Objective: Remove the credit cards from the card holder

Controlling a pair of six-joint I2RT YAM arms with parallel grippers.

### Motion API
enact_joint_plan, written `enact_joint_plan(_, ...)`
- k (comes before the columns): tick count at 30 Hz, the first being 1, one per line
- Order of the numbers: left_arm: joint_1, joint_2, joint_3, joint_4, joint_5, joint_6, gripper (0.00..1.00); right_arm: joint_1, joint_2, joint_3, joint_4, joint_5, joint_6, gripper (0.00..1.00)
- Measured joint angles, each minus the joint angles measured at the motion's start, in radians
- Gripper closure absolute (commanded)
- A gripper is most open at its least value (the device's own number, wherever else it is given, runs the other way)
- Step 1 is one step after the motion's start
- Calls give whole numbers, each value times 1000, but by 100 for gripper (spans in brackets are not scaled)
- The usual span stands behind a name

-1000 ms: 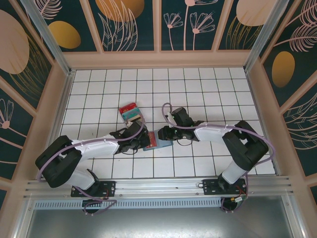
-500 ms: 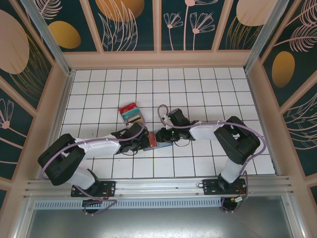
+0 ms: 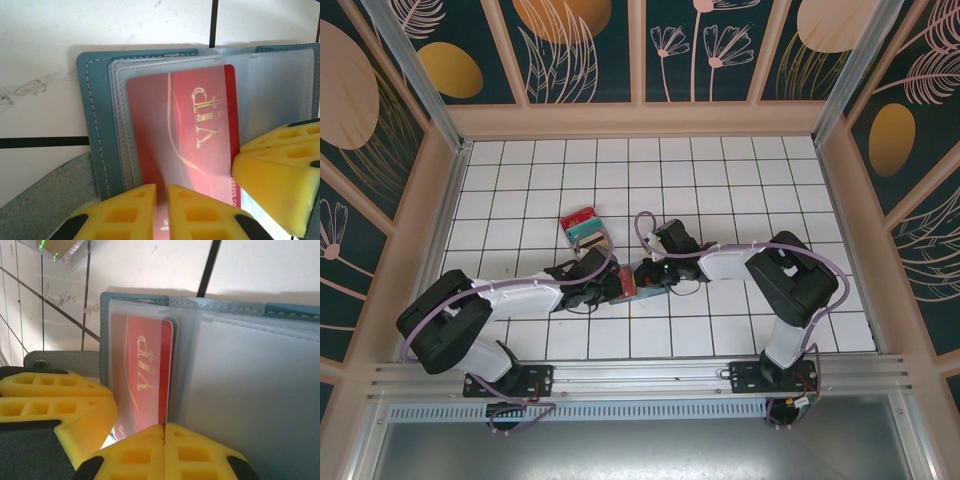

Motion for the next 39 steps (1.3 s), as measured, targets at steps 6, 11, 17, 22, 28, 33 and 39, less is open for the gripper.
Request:
enact_joint_plan(6,0,0,-2,-5,-7,-4,91,-3,-5,-5,1,8,1,100)
enact_joint_plan(11,0,-1,-6,-5,-13,-13,94,-35,-58,-55,3,24,9,100)
enact_joint_plan(17,0,-1,-7,-4,-17,-16,95,-64,-84,-86,1,31,16,100)
enact_joint_plan(22,0,-1,-7,-4,-17,-16,95,-64,-84,-87,9,29,22,73)
enact_joint_plan(28,0,-1,-7,-4,-16,-16,95,-62,-78,-85,27,26,31,85)
enact_joint_plan(33,0,-1,-7,-4,-16,-16,95,-62,-65,-84,32,27,44,100)
enact_joint_plan(39,0,-1,-7,-4,-16,-16,94,-63,-66,-84,32,31,39,100)
